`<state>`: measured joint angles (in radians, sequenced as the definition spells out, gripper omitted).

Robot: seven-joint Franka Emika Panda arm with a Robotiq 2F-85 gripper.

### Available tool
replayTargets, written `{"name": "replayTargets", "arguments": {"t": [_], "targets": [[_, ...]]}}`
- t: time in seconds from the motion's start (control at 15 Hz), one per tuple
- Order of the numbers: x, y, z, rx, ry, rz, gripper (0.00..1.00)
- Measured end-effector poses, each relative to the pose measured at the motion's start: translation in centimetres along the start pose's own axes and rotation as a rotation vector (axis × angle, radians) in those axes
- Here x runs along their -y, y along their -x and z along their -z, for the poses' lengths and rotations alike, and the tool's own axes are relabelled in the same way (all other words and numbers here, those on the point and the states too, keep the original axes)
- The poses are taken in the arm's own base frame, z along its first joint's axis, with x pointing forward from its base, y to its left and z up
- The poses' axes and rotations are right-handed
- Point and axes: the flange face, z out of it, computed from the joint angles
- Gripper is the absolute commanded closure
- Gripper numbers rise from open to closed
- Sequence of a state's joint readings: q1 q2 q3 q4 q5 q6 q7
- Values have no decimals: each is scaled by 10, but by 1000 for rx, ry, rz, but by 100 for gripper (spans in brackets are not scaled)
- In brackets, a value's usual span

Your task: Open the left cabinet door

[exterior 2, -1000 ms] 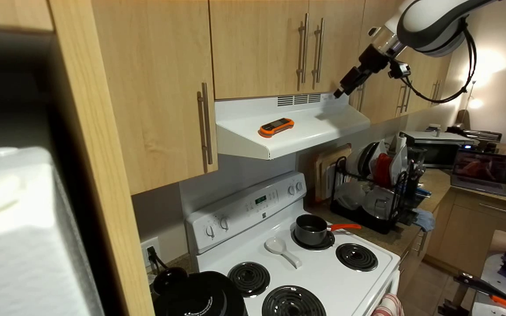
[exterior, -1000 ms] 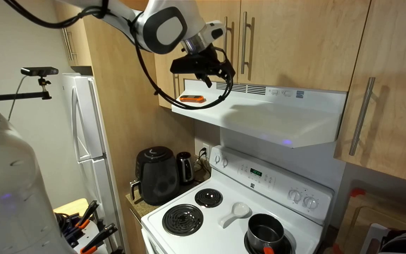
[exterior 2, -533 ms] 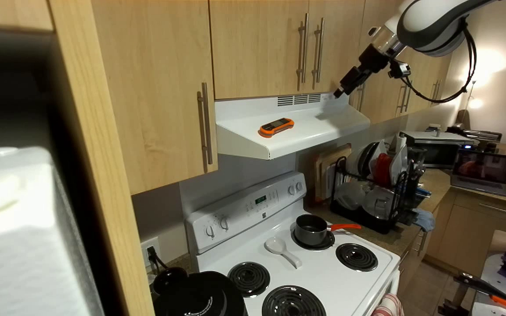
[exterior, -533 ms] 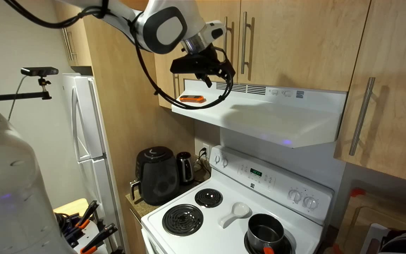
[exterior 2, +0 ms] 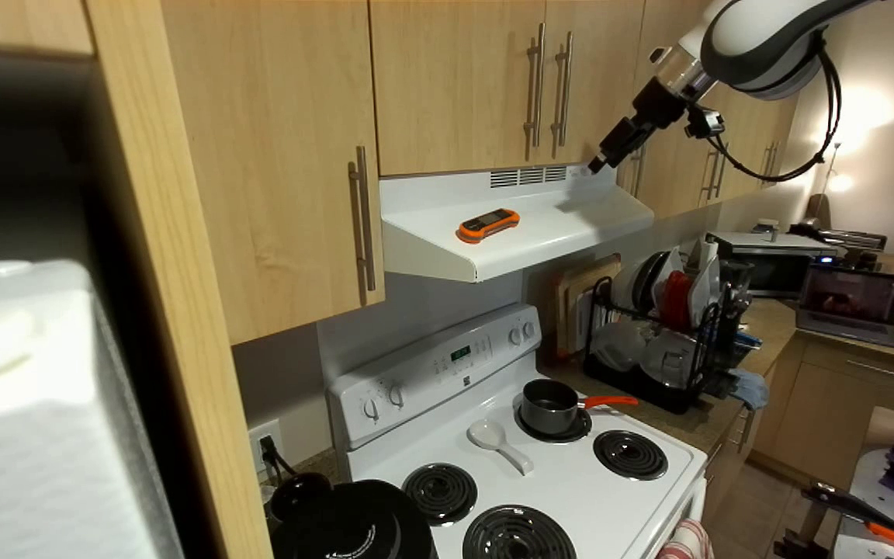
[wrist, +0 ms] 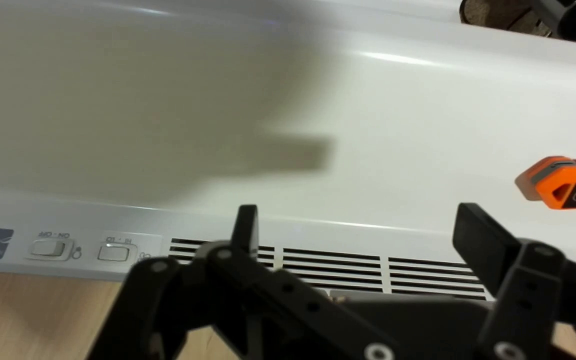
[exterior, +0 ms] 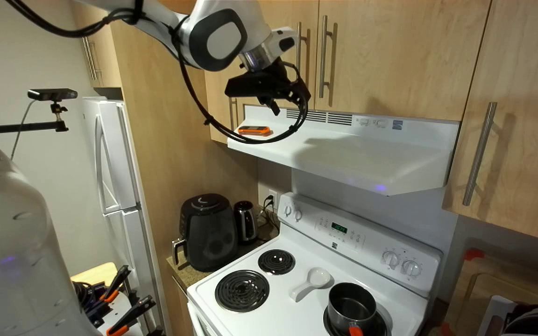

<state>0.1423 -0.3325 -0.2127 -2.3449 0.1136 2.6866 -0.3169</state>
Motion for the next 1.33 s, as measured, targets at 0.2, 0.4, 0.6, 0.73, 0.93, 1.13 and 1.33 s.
{"name": "replayTargets", "arguments": {"t": [0.2, 0.4, 0.6, 0.73, 0.93, 1.13, 1.33], "targets": [[14, -8, 4, -14, -7, 25, 0], [29, -22, 9, -36, -15, 54, 0], [39, -33, 9, -52, -23, 70, 0], [43, -40, 4, -68, -24, 71, 0], [46, -50, -9, -98, -14, 79, 0], [53, -62, -20, -134, -9, 93, 0], [60, -73, -28, -171, -17, 113, 0]]}}
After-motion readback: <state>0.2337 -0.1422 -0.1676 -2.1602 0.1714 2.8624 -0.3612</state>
